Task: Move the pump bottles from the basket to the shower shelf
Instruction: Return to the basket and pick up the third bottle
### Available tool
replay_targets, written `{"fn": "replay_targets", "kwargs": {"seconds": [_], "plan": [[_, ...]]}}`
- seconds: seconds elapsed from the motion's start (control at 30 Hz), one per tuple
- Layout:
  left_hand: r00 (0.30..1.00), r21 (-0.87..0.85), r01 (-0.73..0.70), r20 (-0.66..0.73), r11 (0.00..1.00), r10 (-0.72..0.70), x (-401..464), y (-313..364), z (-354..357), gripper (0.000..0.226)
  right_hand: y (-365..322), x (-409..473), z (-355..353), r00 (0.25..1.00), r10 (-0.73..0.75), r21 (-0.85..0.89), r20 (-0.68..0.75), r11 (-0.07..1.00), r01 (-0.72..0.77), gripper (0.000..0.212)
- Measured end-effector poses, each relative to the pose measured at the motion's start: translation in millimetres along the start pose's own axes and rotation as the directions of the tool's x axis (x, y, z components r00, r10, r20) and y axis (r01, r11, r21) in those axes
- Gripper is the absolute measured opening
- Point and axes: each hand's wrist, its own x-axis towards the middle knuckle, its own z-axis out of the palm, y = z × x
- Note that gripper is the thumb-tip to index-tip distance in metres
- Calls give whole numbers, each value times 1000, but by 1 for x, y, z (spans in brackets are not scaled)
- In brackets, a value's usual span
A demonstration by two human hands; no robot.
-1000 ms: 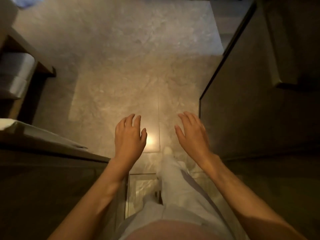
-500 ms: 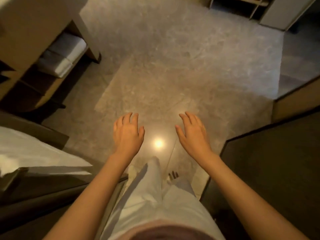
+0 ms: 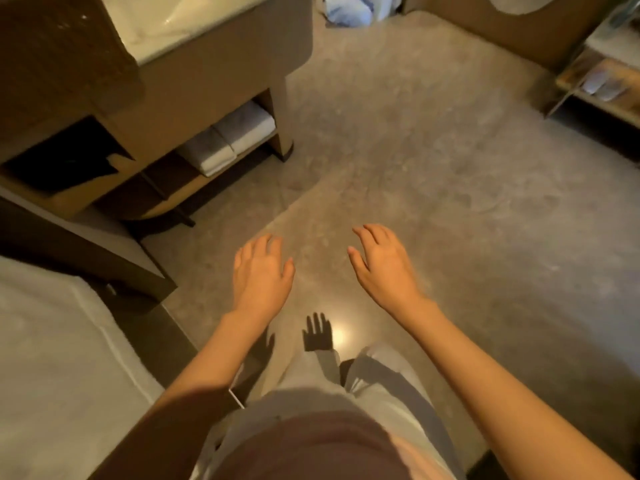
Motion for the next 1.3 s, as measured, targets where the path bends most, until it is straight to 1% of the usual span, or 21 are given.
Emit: {"fn": "replay_targets", "kwargs": {"seconds": [0.13, 0.23, 0.3, 0.37, 0.43, 0.5, 0.53, 0.6, 0.67, 0.73, 0.77, 0.83, 0.9, 0.97, 1.07, 1.13, 1.2, 1.3], "plan": [[995, -33, 93, -40, 995, -94, 56, -10, -12, 49, -9, 85, -5, 990, -131, -9, 56, 991, 132, 42], [973, -39, 225, -38, 974, -226, 104, -24, -13, 50, -16, 152, -2, 958, -262, -24, 119, 963, 267, 43], [943, -55, 329, -42, 943, -331, 137, -30, -14, 50, -19, 198, -1, 928, -341, -22, 152, 937, 348, 44], [913, -47, 397, -80, 917, -399, 169, -36, -16, 48, -23, 246, -4, 896, -407, -15, 179, 909, 416, 44], [864, -33, 496, -83, 868, -497, 201, -41, -25, 47, -29, 294, -10, 849, -489, -6, 199, 866, 500, 43], [803, -48, 588, -89, 808, -589, 228, -44, -35, 46, -41, 338, -20, 798, -574, 35, 183, 815, 578, 40], [775, -70, 620, -102, 781, -624, 238, -46, -38, 46, -48, 358, -23, 762, -623, 45, 179, 779, 626, 38], [716, -134, 670, -144, 730, -683, 255, -46, -44, 46, -64, 395, -25, 669, -708, 39, 225, 693, 720, 38], [653, -176, 714, -184, 678, -735, 268, -48, -50, 43, -82, 426, -24, 594, -751, 78, 288, 637, 767, 40], [570, -169, 781, -199, 601, -797, 277, -54, -58, 42, -102, 449, -20, 516, -795, 125, 320, 575, 809, 42], [526, -165, 812, -208, 560, -825, 281, -59, -63, 42, -116, 460, -18, 471, -820, 132, 326, 533, 836, 42], [461, -192, 838, -250, 510, -851, 290, -73, -72, 43, -146, 482, -12, 360, -872, 125, 332, 419, 899, 43], [395, -193, 872, -261, 449, -880, 297, -90, -83, 45, -182, 500, -5, 252, -905, 139, 343, 314, 939, 43], [316, -197, 908, -259, 370, -913, 305, -113, -91, 49, -219, 516, 4, 168, -922, 142, 348, 229, 963, 44], [197, -267, 926, -264, 268, -944, 315, -145, -109, 51, -274, 532, 9, 47, -949, 186, 311, 109, 976, 43], [141, -284, 932, -288, 225, -947, 319, -163, -122, 52, -307, 541, 5, -31, -962, 198, 271, 24, 980, 44], [93, -282, 941, -320, 189, -943, 322, -181, -140, 52, -340, 548, 1, -82, -968, 214, 237, -31, 976, 45], [3, -302, 944, -388, 130, -922, 325, -202, -169, 50, -383, 559, -7, -159, -974, 288, 162, -108, 952, 43]]}}
